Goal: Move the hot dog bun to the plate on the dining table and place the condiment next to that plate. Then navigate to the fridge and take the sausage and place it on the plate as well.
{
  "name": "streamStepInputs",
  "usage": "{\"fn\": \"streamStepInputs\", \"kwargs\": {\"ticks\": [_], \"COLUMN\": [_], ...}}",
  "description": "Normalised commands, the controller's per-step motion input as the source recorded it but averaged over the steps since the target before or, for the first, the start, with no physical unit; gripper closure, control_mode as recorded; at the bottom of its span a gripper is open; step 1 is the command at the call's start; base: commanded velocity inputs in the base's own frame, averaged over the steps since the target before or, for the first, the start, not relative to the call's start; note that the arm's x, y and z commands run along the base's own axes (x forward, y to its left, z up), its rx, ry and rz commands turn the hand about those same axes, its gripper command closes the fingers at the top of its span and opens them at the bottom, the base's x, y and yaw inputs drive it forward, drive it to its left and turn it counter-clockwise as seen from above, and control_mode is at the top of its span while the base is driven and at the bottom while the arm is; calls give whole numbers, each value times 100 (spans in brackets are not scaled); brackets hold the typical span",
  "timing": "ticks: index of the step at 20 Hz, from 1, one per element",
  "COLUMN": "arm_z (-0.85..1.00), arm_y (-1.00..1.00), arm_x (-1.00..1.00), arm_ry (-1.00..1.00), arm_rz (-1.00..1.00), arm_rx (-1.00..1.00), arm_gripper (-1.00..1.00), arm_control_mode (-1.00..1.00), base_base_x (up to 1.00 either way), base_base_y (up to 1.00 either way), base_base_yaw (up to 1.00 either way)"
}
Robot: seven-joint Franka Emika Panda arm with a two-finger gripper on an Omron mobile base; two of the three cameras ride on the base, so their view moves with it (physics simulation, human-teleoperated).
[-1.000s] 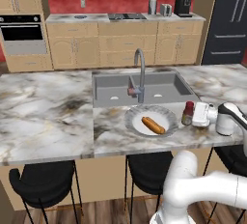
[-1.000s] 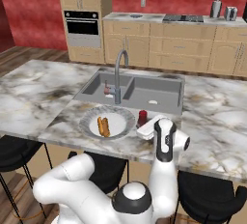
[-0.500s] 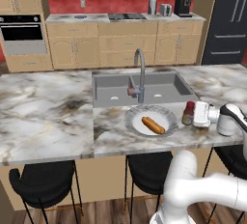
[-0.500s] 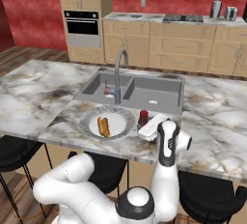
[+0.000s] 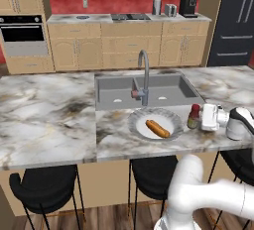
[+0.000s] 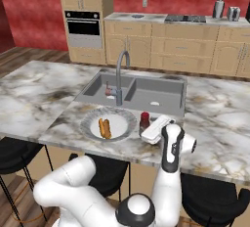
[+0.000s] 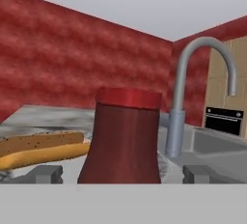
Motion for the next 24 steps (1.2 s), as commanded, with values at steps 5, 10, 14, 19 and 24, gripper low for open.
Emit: {"fn": "streamStepInputs", "kwargs": {"ticks": [5, 10, 14, 19, 24], "arm_z": [38, 49, 62, 62, 61], "arm_y": [-2, 0, 0, 1, 7], "arm_x": [-40, -58, -70, -76, -67], "arm_ry": [-4, -12, -11, -5, 1], "arm_rz": [0, 0, 0, -1, -9], "arm_rx": [0, 0, 0, -1, -3], "arm_gripper": [-100, -100, -100, -100, -100], "arm_control_mode": [-100, -100, -100, -100, -100], "base_base_x": [0, 0, 0, 0, 0], "base_base_y": [0, 0, 0, 0, 0], "base_base_yaw": [0, 0, 0, 0, 0]}}
